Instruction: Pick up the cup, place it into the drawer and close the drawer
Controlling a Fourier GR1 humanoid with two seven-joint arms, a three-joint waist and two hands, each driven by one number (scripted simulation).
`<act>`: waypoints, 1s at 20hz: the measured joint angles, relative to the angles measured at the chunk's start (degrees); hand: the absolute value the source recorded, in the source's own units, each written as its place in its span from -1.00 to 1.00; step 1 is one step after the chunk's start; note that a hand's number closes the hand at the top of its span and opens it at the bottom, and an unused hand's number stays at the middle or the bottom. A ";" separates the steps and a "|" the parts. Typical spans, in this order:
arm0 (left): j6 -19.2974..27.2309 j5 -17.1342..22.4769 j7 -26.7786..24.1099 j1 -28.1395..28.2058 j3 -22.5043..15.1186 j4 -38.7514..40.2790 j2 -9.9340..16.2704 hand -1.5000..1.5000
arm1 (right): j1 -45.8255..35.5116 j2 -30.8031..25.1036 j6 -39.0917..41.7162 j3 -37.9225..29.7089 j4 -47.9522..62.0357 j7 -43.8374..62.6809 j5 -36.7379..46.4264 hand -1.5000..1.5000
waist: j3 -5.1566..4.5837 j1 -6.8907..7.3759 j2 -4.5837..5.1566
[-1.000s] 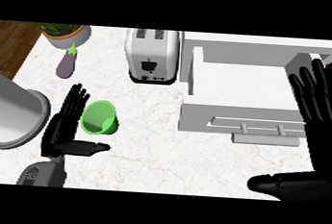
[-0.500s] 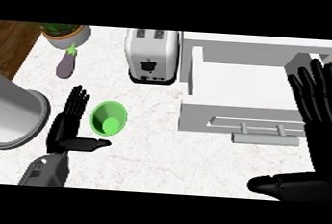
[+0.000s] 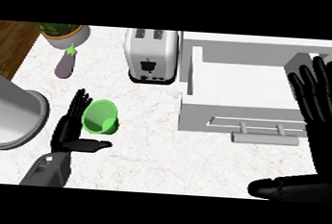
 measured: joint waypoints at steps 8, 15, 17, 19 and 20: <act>-2.63 0.22 -4.99 -5.15 1.07 9.27 0.65 -1.00 | 1.10 -0.15 1.24 -0.71 1.47 -2.33 -0.44 -1.00 | -0.02 -0.10 0.03; -4.25 1.22 -6.77 -8.26 2.41 15.12 1.06 -1.00 | 2.57 0.29 1.39 -0.18 0.40 -2.53 -0.21 -1.00 | -0.03 -0.25 0.09; -4.90 1.43 -7.07 -8.82 2.58 16.33 0.85 -1.00 | 1.73 0.84 0.76 0.67 1.06 -2.50 0.79 -1.00 | -0.04 -0.26 0.12; -6.17 1.60 -6.89 -8.80 2.45 16.71 0.82 -1.00 | 1.57 0.69 0.51 0.48 0.11 -1.31 0.43 -1.00 | -0.03 -0.27 0.11; -6.64 1.66 -6.86 -8.86 2.33 16.92 0.28 -1.00 | 1.33 1.13 0.04 1.30 -0.05 -0.87 1.07 -1.00 | -0.03 -0.27 0.11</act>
